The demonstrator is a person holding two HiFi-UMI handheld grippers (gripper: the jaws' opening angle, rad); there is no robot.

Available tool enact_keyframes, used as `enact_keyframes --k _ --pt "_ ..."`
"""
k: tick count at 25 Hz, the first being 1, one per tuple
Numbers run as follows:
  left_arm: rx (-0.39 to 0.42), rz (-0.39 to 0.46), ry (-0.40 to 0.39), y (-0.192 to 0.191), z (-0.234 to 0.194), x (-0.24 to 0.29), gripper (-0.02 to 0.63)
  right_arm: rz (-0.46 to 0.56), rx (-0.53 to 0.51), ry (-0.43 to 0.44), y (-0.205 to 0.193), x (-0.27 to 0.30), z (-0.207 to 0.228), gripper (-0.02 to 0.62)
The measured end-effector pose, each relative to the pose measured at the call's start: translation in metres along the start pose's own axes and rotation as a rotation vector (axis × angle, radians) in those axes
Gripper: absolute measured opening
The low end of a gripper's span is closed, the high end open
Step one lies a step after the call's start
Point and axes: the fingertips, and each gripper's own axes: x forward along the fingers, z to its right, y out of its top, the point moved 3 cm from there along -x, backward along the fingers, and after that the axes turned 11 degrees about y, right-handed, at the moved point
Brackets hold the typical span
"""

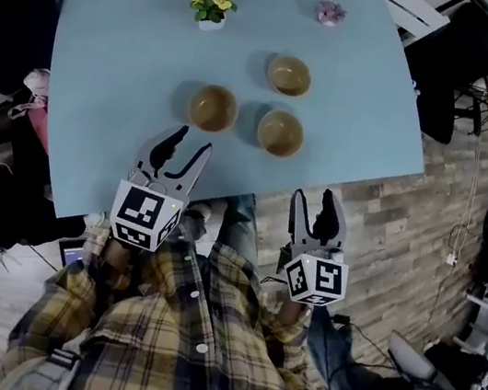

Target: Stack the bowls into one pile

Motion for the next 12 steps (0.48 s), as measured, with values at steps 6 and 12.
enact_keyframes --k 6,12 --pt "-0.049 0.024 0.166 0.022 -0.008 0.028 0.181 -0.025 -0.06 0.167 0.031 0.06 0.045 0.229" --pt "-0.09 0.047 0.318 0.041 -0.002 0.047 0.181 -0.047 -0.108 0.344 0.055 0.111 0.076 0.229"
